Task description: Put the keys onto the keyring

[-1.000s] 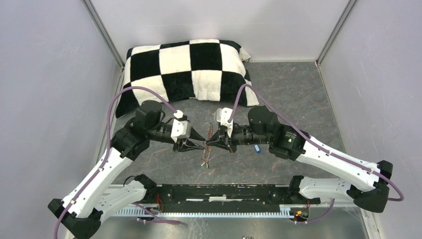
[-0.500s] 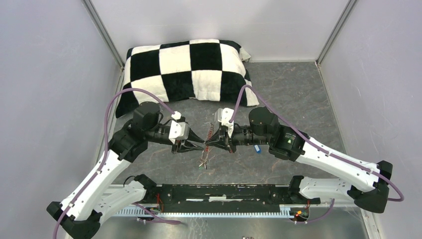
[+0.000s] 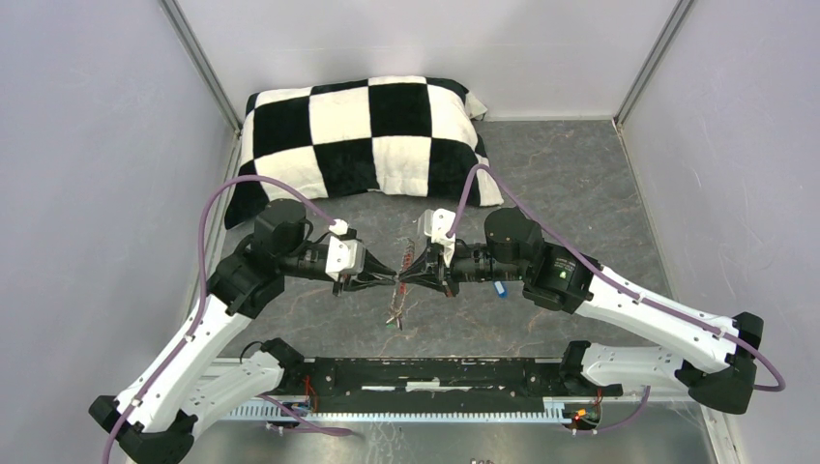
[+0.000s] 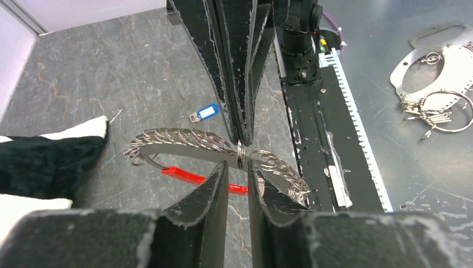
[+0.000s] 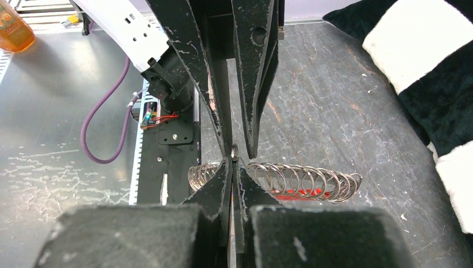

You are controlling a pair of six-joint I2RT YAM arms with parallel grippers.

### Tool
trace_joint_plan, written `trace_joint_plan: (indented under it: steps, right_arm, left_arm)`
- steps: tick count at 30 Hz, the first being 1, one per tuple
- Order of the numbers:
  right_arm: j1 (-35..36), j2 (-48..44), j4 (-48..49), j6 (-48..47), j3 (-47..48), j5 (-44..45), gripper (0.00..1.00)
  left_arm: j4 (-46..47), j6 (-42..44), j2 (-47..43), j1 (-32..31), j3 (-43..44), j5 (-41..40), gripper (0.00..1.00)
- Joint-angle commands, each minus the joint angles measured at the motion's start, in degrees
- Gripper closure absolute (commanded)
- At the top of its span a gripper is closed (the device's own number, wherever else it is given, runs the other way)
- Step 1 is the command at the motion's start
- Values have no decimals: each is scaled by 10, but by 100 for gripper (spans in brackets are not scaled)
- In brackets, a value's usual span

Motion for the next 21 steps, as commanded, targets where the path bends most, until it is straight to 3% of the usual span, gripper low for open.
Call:
trace_joint_plan:
  steps: [1, 9, 17, 21]
  right_arm:
    - [1, -10, 38, 4, 9, -11, 99]
    - [0, -15, 39, 2, 10, -5, 99]
    - [0, -20, 42, 4, 7, -2, 99]
    - [0, -20, 42, 6, 7, -2, 99]
  left_arm:
    - [44, -25, -9, -1, -4, -4, 75]
    - [15, 7, -11, -1, -1, 20, 93]
    - [-24, 27, -4, -2, 3, 30, 72]
    - [-3, 18, -1, -2, 4, 25, 76]
